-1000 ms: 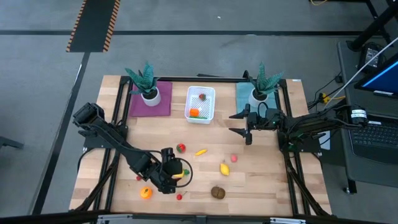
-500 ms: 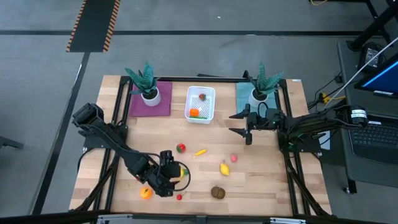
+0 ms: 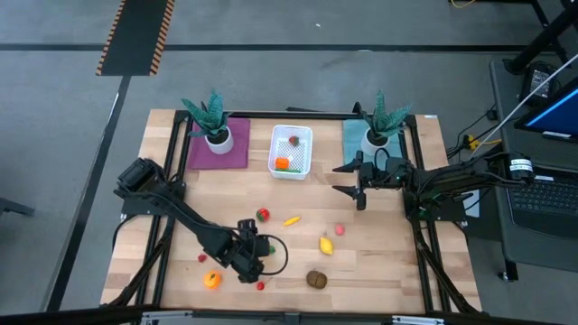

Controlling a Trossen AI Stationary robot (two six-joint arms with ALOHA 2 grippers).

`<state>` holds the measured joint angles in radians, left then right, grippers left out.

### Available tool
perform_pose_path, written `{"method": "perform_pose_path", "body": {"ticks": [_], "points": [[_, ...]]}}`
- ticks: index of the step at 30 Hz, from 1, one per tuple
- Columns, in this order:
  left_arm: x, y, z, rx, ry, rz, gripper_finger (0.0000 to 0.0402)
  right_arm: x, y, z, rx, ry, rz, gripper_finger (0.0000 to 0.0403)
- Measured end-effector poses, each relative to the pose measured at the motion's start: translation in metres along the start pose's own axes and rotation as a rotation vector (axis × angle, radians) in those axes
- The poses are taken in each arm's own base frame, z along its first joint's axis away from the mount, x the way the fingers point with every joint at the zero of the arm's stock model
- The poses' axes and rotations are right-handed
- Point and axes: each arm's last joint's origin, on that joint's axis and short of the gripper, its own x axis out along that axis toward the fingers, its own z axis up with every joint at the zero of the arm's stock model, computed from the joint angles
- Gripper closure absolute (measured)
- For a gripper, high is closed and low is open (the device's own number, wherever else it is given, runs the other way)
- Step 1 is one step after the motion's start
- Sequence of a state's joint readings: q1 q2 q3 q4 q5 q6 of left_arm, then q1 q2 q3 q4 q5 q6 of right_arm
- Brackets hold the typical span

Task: Pick and placing Produce into tupperware
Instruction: Put the yellow pineapple into the white bin

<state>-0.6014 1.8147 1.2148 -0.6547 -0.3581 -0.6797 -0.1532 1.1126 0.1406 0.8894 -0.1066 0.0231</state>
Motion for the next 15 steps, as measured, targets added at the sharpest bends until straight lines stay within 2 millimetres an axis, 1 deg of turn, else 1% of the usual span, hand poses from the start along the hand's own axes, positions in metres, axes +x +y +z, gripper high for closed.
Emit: {"method": "perform_pose_path", "body": {"ticks": [15], "points": [[0.032, 0.007, 0.002, -0.037, 0.134, -0.040, 0.0091, 0.000, 0.000, 0.000, 0.003, 0.000, 0.001, 0.0125]]}}
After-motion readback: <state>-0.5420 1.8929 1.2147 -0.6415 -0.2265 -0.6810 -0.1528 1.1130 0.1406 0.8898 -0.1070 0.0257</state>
